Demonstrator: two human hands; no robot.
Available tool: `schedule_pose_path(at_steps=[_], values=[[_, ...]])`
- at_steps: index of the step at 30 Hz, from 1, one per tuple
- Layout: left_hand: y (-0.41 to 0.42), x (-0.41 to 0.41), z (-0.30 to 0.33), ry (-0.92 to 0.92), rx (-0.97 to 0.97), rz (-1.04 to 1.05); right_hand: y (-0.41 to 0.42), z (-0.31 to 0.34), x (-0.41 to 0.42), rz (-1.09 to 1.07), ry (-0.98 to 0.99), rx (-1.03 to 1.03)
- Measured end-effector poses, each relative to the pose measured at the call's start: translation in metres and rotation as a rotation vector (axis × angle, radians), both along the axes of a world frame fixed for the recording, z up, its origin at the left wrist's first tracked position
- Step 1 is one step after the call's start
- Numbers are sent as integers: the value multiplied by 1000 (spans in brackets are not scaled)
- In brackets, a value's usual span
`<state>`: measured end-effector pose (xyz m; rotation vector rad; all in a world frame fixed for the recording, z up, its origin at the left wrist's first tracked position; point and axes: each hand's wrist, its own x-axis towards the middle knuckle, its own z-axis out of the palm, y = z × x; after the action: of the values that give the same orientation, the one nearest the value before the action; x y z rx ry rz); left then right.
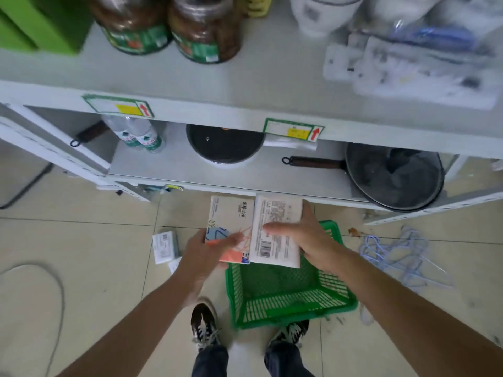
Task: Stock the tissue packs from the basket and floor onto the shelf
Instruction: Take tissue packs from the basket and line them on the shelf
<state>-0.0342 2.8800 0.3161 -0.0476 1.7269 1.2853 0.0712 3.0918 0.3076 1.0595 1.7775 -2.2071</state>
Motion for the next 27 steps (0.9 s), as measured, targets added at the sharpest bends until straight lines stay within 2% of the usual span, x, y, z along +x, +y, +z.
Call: schedule_pose_path(at_steps=[7, 13, 23, 27], values=[[-13, -31, 114, 21, 20, 2, -8, 120, -32, -10, 71, -58], [-17, -49, 214, 47, 68, 41, -15, 215, -51, 4, 147, -21], [-6, -84, 348, 41, 129, 109, -12, 360, -80, -7, 229, 12], [-9, -96, 395, 68, 186, 77, -16, 410, -90, 10, 267, 41]])
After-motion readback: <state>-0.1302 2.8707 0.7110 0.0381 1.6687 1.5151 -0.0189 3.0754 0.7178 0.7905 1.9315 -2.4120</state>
